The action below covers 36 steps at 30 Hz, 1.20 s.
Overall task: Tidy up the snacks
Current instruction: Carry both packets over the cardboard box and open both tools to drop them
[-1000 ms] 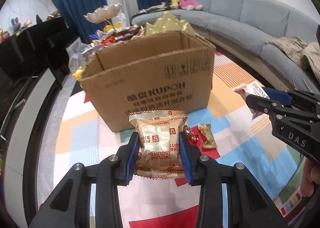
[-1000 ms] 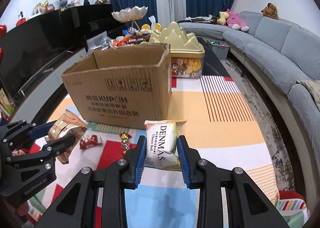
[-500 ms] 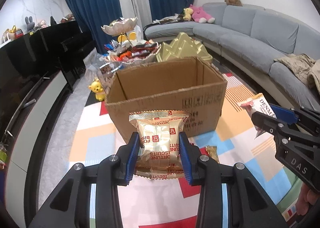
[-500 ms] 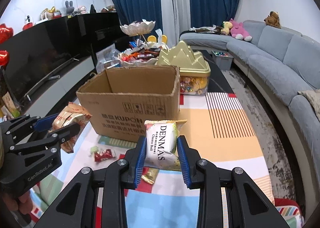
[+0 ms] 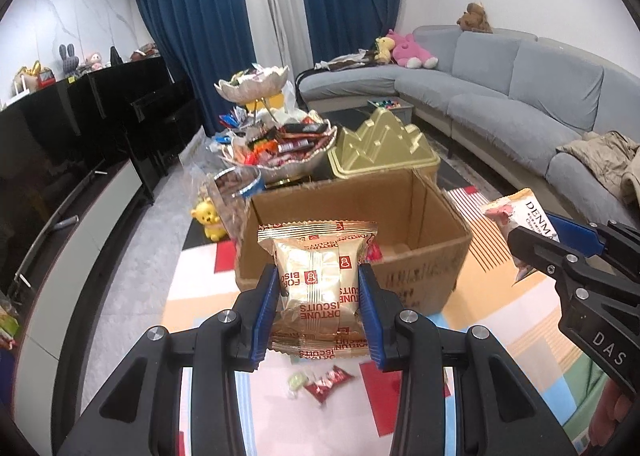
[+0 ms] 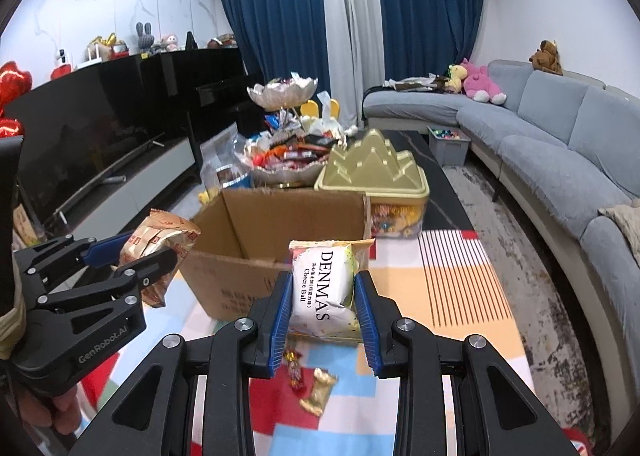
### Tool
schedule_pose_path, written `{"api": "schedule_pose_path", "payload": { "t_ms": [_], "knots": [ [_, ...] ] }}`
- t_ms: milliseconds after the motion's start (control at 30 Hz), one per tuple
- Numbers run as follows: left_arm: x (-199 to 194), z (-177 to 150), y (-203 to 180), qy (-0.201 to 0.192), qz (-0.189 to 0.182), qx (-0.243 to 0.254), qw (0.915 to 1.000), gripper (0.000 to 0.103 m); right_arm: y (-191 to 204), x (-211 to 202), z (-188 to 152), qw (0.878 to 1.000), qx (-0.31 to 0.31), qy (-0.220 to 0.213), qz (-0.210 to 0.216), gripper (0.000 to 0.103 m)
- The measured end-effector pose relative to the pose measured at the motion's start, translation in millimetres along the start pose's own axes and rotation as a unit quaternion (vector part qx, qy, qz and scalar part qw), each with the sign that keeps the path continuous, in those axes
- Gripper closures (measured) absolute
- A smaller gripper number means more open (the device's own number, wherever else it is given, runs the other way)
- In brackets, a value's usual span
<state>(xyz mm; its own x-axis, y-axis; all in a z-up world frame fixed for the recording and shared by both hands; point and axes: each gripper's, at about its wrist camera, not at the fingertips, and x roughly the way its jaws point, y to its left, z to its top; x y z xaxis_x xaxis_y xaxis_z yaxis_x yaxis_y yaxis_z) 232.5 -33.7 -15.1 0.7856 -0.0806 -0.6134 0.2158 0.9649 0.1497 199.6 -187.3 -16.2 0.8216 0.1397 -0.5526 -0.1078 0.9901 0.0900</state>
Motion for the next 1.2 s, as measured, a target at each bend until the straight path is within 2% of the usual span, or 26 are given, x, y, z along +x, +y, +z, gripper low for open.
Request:
{"api": "schedule_pose_path", "payload": {
  "t_ms": [267, 500, 1067, 1167, 1200],
  "knots": [
    [14.6, 26.5, 7.9, -0.010, 0.004, -0.002, 0.9999, 0.064, 2.5, 15.7, 31.3, 1.000, -0.004, -0.018, 0.003, 0.070],
    [37.3, 41.3, 16.5, -0.008, 0.002, -0.010, 0.9999, 0.064, 4.1, 39.9, 49.9, 1.000, -0.010, -0.017, 0.009, 0.070],
    [97.0, 46.2, 30.4, 0.014, -0.008, -0.019, 0.9997, 0.064, -2.8, 108.0, 55.6, 1.000, -0.005, 0.019, 0.014, 0.070],
    [104.1, 44.4, 30.0, 0.021, -0.013, -0.022, 0.9995, 0.063, -3.4, 120.0, 56.0, 0.999, -0.005, 0.033, 0.023, 0.070],
    [105.7, 43.6, 29.7, 0.022, -0.012, -0.022, 0.9994, 0.060, -3.2, 122.4, 56.2, 0.999, -0.006, 0.034, 0.024, 0.070]
  ]
}}
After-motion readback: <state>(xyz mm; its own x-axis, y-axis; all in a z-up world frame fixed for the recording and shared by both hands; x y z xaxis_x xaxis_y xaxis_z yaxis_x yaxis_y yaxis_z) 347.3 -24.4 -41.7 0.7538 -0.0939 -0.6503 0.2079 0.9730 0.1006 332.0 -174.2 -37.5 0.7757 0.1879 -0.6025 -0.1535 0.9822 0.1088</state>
